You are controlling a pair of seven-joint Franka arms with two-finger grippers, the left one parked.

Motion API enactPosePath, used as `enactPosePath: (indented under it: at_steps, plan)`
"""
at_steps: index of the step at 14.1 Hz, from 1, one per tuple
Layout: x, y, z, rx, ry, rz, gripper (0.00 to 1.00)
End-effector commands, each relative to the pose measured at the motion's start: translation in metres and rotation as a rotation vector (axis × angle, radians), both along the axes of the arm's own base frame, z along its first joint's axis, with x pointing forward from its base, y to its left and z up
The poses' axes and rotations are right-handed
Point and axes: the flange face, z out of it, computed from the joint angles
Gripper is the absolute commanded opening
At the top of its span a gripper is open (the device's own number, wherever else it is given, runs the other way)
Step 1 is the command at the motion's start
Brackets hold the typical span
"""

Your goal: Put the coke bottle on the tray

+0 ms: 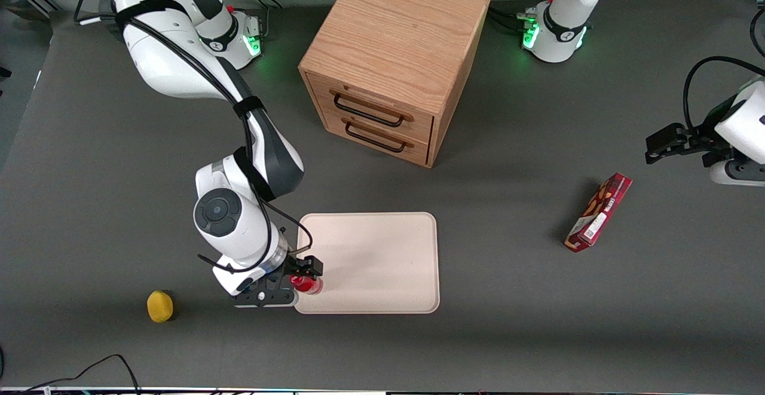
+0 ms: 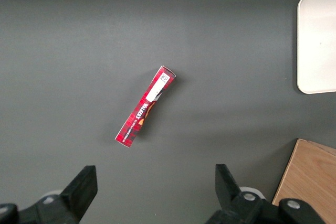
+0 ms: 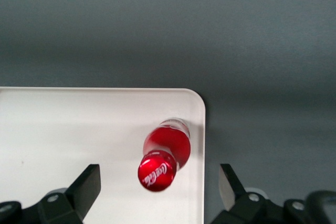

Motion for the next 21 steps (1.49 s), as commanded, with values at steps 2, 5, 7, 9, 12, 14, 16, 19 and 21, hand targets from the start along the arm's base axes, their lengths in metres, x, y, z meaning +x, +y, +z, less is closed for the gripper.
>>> enactPosePath:
  at_steps: [2,5,7,9,12,14,16,19,21]
  plan:
    - [-0.014,-0.01,0.076,-0.026,-0.012,-0.008,1.0]
    - [-0.034,-0.028,0.123,-0.053,0.035,-0.02,1.0]
    - [-0.047,-0.055,0.151,-0.075,0.069,0.002,1.0]
    - [-0.065,-0.08,0.171,-0.081,0.109,0.004,1.0]
    - [-0.1,-0.13,0.207,-0.092,0.107,-0.034,1.0]
    - [-0.126,-0.183,0.232,-0.097,0.099,-0.016,1.0]
    - [-0.147,-0.232,0.259,-0.059,0.079,0.003,1.0]
    - [-0.166,-0.296,0.285,-0.065,0.073,0.024,1.0]
    - [-0.183,-0.317,0.303,-0.066,0.076,-0.011,1.0]
